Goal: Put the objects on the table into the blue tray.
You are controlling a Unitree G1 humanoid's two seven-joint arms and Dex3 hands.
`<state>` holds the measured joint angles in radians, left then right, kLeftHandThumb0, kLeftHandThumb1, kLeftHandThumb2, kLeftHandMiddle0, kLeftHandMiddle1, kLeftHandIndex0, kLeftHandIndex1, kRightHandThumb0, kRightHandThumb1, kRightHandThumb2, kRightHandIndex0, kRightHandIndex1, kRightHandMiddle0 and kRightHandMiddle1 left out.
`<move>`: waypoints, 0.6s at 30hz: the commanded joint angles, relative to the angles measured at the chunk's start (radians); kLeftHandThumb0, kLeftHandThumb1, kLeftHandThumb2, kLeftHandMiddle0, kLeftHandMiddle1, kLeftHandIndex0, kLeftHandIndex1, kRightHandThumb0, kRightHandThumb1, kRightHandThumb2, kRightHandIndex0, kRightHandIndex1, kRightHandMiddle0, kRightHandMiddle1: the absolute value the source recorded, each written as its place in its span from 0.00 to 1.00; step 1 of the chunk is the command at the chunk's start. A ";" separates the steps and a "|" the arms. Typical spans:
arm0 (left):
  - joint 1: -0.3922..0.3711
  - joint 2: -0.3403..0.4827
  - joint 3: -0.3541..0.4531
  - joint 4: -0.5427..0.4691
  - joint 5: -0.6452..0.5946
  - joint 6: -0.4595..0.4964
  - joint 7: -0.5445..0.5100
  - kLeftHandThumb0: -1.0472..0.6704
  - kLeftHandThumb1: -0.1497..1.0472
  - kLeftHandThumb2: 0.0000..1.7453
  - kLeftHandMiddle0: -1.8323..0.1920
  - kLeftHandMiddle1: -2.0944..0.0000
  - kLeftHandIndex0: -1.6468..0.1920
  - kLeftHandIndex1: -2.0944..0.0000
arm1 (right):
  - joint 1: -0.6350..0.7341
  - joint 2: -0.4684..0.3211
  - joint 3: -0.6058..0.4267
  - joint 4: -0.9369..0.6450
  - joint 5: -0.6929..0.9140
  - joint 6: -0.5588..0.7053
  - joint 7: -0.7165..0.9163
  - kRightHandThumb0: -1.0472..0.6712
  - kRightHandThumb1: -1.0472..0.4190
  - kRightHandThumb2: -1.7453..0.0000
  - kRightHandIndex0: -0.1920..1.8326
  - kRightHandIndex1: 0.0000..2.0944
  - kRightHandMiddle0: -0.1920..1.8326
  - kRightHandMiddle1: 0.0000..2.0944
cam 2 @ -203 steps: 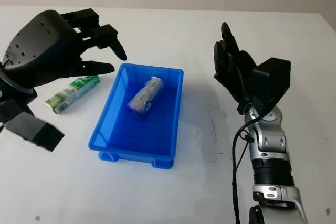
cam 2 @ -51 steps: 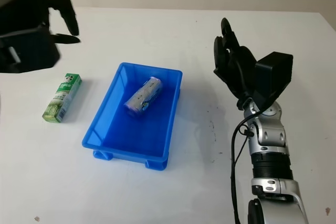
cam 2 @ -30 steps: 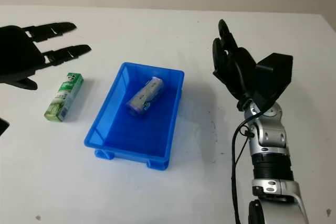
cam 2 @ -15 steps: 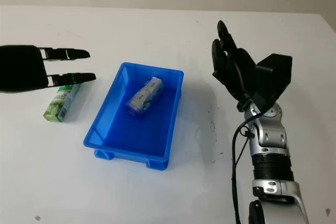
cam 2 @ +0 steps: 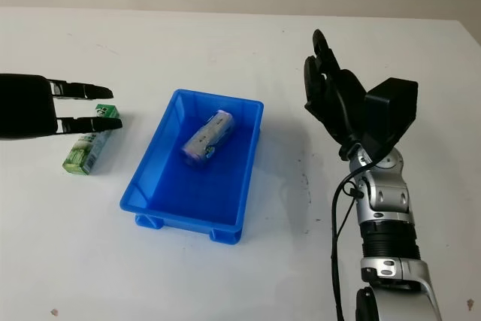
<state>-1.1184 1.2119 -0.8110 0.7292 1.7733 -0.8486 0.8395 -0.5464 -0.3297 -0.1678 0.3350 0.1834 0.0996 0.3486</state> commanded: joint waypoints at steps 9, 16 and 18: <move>0.025 -0.029 -0.058 0.044 -0.074 -0.040 0.089 0.57 1.00 0.13 0.76 0.96 0.80 0.94 | -0.011 -0.011 -0.006 0.003 0.001 -0.015 0.001 0.20 0.00 0.59 0.00 0.00 0.00 0.00; 0.027 -0.052 -0.102 0.053 -0.070 -0.038 0.092 0.56 0.99 0.07 0.73 0.95 0.76 0.90 | -0.002 -0.006 -0.013 -0.012 0.010 -0.008 -0.008 0.21 0.00 0.59 0.00 0.00 0.00 0.00; 0.037 -0.059 -0.113 0.062 -0.071 -0.039 0.087 0.55 0.97 0.05 0.72 0.94 0.74 0.89 | 0.002 -0.006 -0.015 -0.016 0.014 -0.006 -0.010 0.21 0.00 0.60 0.00 0.00 0.00 0.00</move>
<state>-1.1015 1.1599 -0.9013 0.7815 1.7048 -0.8831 0.9313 -0.5475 -0.3303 -0.1718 0.3455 0.1919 0.0918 0.3412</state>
